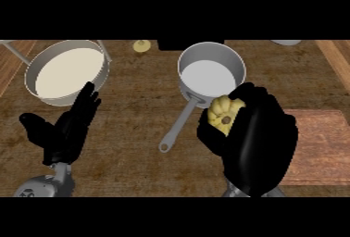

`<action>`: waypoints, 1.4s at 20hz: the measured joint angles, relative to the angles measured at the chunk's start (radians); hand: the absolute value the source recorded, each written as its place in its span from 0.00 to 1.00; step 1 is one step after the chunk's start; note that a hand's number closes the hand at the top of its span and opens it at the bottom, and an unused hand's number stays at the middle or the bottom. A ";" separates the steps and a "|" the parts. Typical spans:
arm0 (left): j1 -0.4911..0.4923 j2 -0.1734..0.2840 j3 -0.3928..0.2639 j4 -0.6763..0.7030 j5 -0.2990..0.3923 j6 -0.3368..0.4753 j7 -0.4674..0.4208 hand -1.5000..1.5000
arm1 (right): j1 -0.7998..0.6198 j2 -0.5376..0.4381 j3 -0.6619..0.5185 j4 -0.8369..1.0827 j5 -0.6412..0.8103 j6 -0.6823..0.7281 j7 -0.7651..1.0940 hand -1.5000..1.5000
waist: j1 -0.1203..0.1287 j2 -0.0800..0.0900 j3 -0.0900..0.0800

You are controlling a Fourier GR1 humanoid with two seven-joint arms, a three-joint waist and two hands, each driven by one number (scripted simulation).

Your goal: Pick the squash from the cutting board and place it in the pot

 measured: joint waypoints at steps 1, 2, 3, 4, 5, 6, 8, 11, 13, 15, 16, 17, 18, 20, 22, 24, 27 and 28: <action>-0.006 0.003 0.002 0.000 0.002 -0.003 0.003 0.50 | -0.028 0.001 0.003 -0.010 0.012 0.014 -0.002 1.00 | 0.006 0.002 0.000; -0.007 -0.002 -0.005 0.000 -0.002 -0.002 0.002 0.50 | -0.058 0.001 0.000 -0.015 0.020 0.026 -0.003 1.00 | 0.013 0.003 0.000; -0.012 0.002 -0.004 0.000 0.000 -0.006 0.008 0.50 | -0.085 0.002 -0.006 -0.019 0.023 0.038 -0.004 1.00 | 0.018 0.004 0.001; -0.018 0.001 -0.004 0.002 0.000 -0.007 0.009 0.50 | -0.115 0.002 -0.019 -0.018 0.022 0.049 -0.004 1.00 | 0.023 0.006 0.001; -0.017 -0.005 -0.012 0.002 -0.006 -0.006 0.003 0.50 | -0.145 0.002 -0.034 -0.008 0.016 0.057 -0.005 1.00 | 0.030 0.009 0.001; -0.021 -0.006 -0.014 0.000 -0.005 -0.007 0.006 0.50 | -0.167 0.002 -0.049 -0.002 0.012 0.066 -0.007 1.00 | 0.034 0.010 0.001; -0.027 -0.012 -0.019 0.001 -0.004 -0.010 0.004 0.50 | -0.213 0.003 -0.087 0.019 -0.003 0.082 -0.008 1.00 | 0.041 0.013 0.001; -0.041 -0.012 -0.024 0.003 -0.006 -0.015 0.011 0.50 | -0.274 0.004 -0.152 0.063 -0.025 0.095 -0.010 1.00 | 0.051 0.017 0.002; -0.050 -0.009 -0.019 0.002 -0.004 -0.017 0.013 0.50 | -0.311 0.005 -0.196 0.100 -0.040 0.101 -0.010 1.00 | 0.056 0.020 0.003; -0.056 -0.014 -0.026 0.000 -0.008 -0.015 0.021 0.50 | -0.347 0.006 -0.239 0.152 -0.057 0.102 -0.009 1.00 | 0.062 0.023 0.003; -0.059 -0.017 -0.028 0.000 -0.010 -0.013 0.024 0.50 | -0.368 0.006 -0.265 0.177 -0.068 0.104 -0.011 1.00 | 0.063 0.024 0.003; -0.060 -0.020 -0.029 0.006 -0.012 -0.012 0.019 0.50 | -0.380 0.006 -0.281 0.206 -0.076 0.101 -0.010 1.00 | 0.064 0.026 0.004; -0.062 -0.023 -0.032 0.010 -0.013 -0.014 0.012 0.50 | -0.397 0.006 -0.297 0.231 -0.084 0.099 -0.009 1.00 | 0.066 0.027 0.004; -0.060 -0.028 -0.030 0.022 -0.016 -0.012 0.002 0.50 | -0.414 0.007 -0.321 0.277 -0.100 0.090 -0.007 1.00 | 0.064 0.028 0.004; -0.058 -0.033 -0.032 0.021 -0.016 -0.012 0.001 0.50 | -0.441 0.007 -0.345 0.335 -0.121 0.082 -0.009 1.00 | 0.064 0.029 0.004; -0.063 -0.030 -0.026 0.021 -0.014 -0.015 0.004 0.50 | -0.453 0.007 -0.358 0.393 -0.149 0.073 -0.016 1.00 | 0.063 0.029 0.005; -0.065 -0.035 -0.030 0.023 -0.015 -0.018 0.001 0.50 | -0.450 0.007 -0.401 0.449 -0.208 0.026 -0.009 0.00 | 0.069 0.033 0.005; -0.070 -0.032 -0.029 0.021 -0.017 -0.018 0.004 0.50 | -0.448 0.008 -0.418 0.461 -0.226 0.008 -0.005 0.00 | 0.072 0.034 0.006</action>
